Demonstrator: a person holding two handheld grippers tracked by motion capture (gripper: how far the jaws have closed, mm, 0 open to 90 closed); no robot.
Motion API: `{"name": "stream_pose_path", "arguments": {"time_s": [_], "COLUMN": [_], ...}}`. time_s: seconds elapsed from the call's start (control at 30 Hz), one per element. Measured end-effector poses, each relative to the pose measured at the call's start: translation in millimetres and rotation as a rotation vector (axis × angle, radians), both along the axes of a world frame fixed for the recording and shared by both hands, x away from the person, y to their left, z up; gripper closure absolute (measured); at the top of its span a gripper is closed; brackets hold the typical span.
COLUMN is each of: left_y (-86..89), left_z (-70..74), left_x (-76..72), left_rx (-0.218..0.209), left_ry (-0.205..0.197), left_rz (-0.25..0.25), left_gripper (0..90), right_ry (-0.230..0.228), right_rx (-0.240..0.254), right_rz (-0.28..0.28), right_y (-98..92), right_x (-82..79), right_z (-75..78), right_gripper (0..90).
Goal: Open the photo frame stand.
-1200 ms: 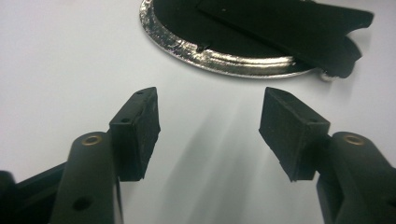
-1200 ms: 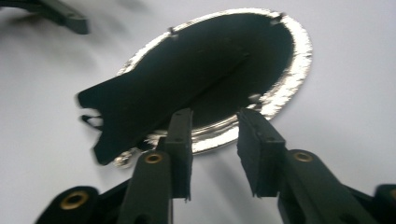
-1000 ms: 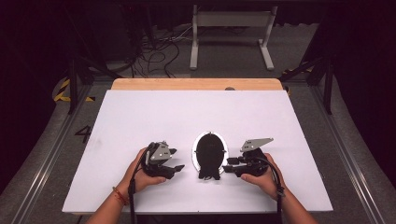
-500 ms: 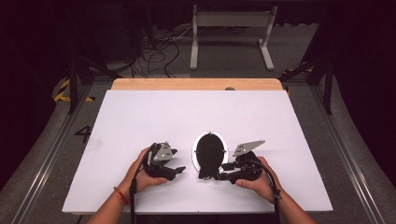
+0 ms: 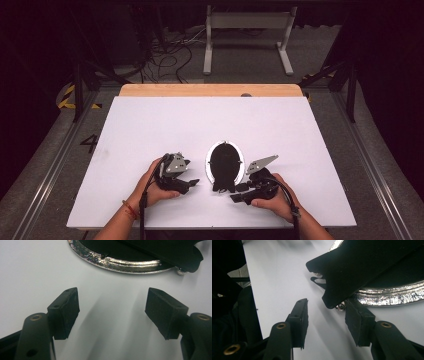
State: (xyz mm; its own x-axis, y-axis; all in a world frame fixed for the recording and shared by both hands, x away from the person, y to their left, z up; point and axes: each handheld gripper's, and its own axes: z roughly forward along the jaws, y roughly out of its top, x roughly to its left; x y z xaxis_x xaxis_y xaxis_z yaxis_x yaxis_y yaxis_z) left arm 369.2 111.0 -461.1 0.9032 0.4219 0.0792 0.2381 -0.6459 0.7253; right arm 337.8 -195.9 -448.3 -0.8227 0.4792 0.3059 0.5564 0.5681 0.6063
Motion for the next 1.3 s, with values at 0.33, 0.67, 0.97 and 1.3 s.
{"name": "stream_pose_path", "arguments": {"time_s": [0.33,0.67,0.97,1.3], "left_y": [-1.3,-6.2,-15.6,-20.4], "left_z": [-0.5,-2.1,-3.5,-3.9], "left_x": [0.3,-1.4,-4.1,-4.7], "left_rx": [-0.001,0.016,0.016,0.014], "left_ry": [0.002,0.003,0.001,0.005], "left_rz": [-0.006,-0.002,-0.025,-0.038], "left_gripper": [27.8,27.2,27.1,26.8], "right_ry": [0.016,0.138,0.215,0.278], "right_rx": [0.016,0.222,0.337,0.427], "right_rz": [-0.01,-0.104,-0.147,-0.202], "right_y": [-0.2,-11.6,-15.5,-17.6], "right_x": [2.4,16.1,25.4,29.4], "right_z": [-0.4,-11.4,-20.0,-22.2], "right_gripper": [54.1,53.9,56.0,52.4]}}
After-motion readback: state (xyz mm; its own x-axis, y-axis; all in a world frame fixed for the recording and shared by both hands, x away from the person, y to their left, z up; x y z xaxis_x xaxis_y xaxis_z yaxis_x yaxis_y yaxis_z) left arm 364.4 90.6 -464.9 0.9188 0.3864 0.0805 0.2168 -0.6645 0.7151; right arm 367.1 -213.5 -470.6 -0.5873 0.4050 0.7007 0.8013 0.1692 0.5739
